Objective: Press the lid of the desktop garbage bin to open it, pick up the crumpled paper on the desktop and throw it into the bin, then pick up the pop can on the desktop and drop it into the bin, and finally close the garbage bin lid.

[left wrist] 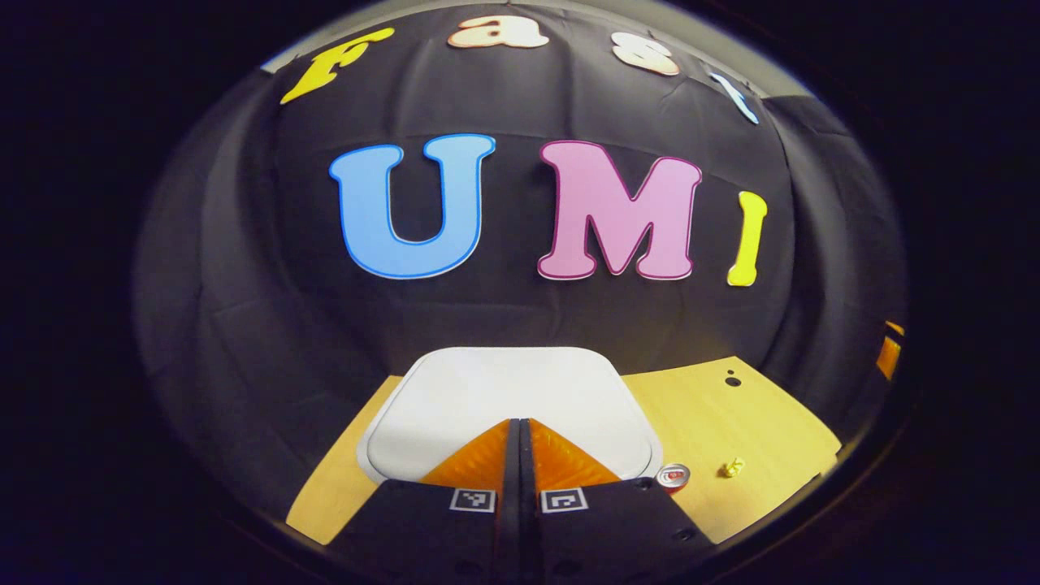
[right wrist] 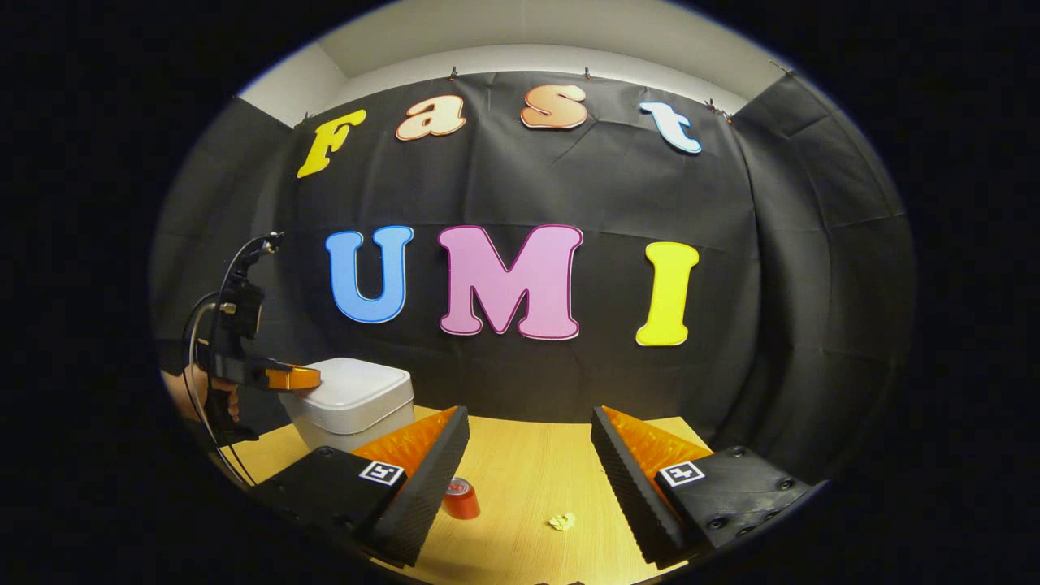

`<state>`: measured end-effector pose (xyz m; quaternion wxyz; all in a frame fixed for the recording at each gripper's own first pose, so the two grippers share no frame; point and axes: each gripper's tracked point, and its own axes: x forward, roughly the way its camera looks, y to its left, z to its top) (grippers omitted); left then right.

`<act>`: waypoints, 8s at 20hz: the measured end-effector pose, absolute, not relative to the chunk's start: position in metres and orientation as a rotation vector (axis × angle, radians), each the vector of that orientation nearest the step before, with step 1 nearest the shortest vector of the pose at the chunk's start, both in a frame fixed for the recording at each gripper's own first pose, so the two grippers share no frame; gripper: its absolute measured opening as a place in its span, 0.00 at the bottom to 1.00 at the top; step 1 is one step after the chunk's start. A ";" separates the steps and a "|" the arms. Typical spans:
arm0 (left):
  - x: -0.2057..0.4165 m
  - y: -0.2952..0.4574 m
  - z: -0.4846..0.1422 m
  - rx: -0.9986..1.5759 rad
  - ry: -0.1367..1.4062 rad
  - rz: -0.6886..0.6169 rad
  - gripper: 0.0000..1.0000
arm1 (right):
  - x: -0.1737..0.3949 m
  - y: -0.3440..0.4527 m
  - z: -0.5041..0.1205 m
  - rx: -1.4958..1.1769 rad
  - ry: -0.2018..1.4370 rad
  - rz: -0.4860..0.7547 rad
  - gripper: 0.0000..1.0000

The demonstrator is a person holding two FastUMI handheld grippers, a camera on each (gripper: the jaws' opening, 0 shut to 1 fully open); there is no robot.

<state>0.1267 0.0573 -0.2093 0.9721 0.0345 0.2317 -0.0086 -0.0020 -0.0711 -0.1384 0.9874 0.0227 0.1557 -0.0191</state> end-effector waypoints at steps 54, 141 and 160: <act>0.019 0.011 -0.136 0.014 0.345 0.023 0.95 | -0.024 -0.109 -0.478 -0.034 1.380 0.072 0.98; 0.103 -0.152 -0.453 0.045 0.619 -0.273 0.98 | 0.000 -0.267 -0.297 0.090 0.468 -0.306 0.98; 0.136 -0.180 -0.329 0.012 0.446 -0.285 0.89 | 0.001 -0.237 -0.286 0.154 0.496 -0.288 0.98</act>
